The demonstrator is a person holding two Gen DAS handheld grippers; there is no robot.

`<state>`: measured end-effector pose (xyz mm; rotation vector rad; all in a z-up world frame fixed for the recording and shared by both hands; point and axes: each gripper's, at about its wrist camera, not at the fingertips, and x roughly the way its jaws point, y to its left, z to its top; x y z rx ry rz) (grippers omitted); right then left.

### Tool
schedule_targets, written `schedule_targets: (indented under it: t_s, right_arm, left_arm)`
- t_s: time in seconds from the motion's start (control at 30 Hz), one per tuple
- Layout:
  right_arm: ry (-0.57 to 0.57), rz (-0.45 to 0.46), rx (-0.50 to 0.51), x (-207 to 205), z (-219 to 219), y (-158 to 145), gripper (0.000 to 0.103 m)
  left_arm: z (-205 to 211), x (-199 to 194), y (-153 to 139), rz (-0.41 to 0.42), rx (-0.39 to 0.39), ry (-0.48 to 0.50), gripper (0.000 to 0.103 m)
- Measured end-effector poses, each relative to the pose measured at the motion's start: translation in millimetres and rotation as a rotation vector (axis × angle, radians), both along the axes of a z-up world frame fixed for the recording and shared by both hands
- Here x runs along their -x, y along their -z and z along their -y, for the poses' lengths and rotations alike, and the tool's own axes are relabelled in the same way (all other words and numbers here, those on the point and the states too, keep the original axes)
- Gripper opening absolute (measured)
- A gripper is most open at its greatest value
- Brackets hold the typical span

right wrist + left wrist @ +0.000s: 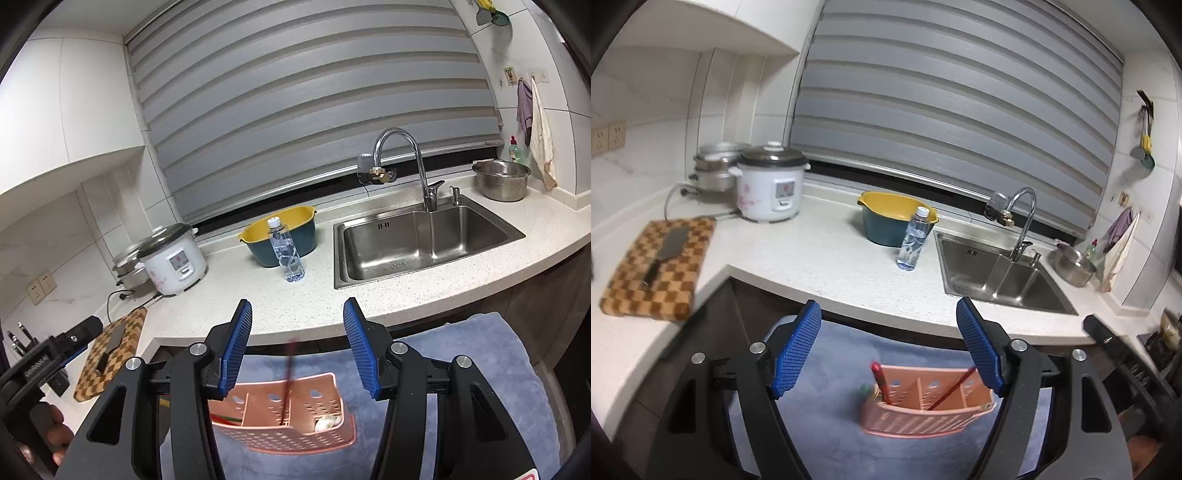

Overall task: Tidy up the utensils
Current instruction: 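Open both tools to drop the chopsticks into the pink holder, then move both open tools back down to the remaining utensils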

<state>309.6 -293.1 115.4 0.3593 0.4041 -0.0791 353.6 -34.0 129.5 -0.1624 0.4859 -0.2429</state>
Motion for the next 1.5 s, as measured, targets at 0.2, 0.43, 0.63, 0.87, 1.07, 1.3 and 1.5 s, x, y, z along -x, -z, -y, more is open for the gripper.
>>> schedule_targets:
  t_s: [0.2, 0.43, 0.63, 0.87, 1.07, 1.3, 1.5]
  right_arm:
    - [-0.032, -0.005, 0.017, 44, -9, -3, 0.052]
    - [-0.054, -0.079, 0.115, 113, -27, 22, 0.052]
    - [-0.061, -0.189, 0.153, 170, -35, 65, 0.052]
    - [-0.064, -0.349, 0.15, 223, -43, 131, 0.052]
    - [-0.098, -0.465, 0.141, 255, -60, 181, 0.052]
    - [-0.139, -0.515, 0.146, 265, -77, 210, 0.052]
    - [-0.172, -0.542, 0.151, 262, -90, 226, 0.045]
  left_arm:
    - [-6, 41, -4, 0.02, -0.075, 0.005, 0.072]
    - [-17, 100, 20, -0.011, -0.136, 0.027, 0.073]
    - [-23, 141, 68, -0.117, -0.155, 0.062, 0.073]
    - [-24, 190, 137, -0.263, -0.216, 0.108, 0.073]
    - [-25, 225, 184, -0.375, -0.246, 0.125, 0.073]
    - [-27, 249, 220, -0.44, -0.268, 0.141, 0.073]
    - [-24, 256, 238, -0.473, -0.283, 0.161, 0.072]
